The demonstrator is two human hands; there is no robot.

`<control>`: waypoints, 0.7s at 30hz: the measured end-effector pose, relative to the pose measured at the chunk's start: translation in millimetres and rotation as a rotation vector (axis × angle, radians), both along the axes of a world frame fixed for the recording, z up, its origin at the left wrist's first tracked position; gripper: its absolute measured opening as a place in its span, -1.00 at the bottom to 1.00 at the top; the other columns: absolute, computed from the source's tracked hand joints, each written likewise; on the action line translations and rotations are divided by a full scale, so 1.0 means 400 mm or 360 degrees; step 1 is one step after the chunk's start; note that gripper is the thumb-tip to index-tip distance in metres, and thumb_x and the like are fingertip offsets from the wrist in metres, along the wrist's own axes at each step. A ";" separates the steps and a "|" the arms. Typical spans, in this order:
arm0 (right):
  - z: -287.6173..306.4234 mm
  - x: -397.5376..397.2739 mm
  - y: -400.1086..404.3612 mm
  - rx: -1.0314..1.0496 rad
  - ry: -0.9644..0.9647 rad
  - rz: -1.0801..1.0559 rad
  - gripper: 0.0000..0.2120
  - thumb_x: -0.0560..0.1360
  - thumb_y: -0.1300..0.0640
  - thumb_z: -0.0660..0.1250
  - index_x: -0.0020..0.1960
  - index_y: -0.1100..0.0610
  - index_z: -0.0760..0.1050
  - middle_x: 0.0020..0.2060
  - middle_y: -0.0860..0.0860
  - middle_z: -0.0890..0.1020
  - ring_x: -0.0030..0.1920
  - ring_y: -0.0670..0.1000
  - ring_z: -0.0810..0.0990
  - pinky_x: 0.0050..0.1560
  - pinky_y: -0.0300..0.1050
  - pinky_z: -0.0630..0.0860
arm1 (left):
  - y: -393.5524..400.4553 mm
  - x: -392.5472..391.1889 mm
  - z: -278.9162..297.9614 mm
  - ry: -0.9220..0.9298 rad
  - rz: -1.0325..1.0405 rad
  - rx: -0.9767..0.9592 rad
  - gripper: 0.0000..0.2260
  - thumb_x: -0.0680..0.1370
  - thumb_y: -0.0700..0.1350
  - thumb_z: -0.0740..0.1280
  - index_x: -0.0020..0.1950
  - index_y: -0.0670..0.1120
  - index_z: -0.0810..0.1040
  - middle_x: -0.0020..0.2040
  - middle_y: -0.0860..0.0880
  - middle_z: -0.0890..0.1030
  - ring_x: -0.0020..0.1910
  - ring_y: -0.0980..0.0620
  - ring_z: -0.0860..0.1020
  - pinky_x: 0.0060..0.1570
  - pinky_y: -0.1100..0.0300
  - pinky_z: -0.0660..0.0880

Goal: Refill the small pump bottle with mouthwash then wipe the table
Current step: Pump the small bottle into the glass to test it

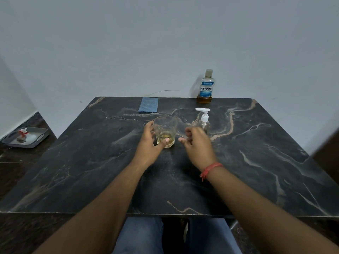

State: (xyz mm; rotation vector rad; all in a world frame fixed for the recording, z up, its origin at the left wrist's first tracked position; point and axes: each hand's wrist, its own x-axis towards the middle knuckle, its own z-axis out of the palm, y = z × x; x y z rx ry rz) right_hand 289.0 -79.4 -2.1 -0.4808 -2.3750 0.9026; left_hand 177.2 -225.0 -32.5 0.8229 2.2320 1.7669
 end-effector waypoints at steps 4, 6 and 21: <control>0.001 -0.061 -0.036 -0.0129 -0.0161 0.0064 -0.62 0.50 0.16 0.45 0.28 0.15 0.46 0.08 -0.01 0.50 -0.02 -0.03 0.59 0.14 -0.07 0.56 | 0.003 -0.009 0.006 0.0043 0.0045 -0.0012 -0.30 0.52 -0.23 0.48 0.56 -0.03 0.20 0.34 0.11 0.49 0.31 0.18 0.50 0.32 0.13 0.50; -0.006 -0.094 -0.042 -0.0168 -0.0168 0.0037 -0.64 0.47 0.18 0.46 0.24 0.11 0.47 0.08 -0.02 0.53 0.05 0.00 0.59 0.15 -0.04 0.56 | 0.009 -0.025 0.010 0.0080 0.0056 -0.0039 -0.33 0.51 -0.27 0.48 0.54 -0.05 0.24 0.33 0.06 0.52 0.24 0.23 0.53 0.23 0.30 0.51; -0.027 -0.395 0.032 -0.0499 0.0074 -0.0532 -0.77 0.54 0.29 0.23 0.17 0.14 0.45 0.14 0.06 0.50 0.02 0.02 0.53 0.08 -0.02 0.54 | 0.206 -0.281 0.055 0.0086 0.0070 -0.0145 -0.46 0.49 -0.27 0.50 0.42 0.00 0.46 0.04 0.15 0.61 -0.04 0.33 0.58 -0.15 0.53 0.47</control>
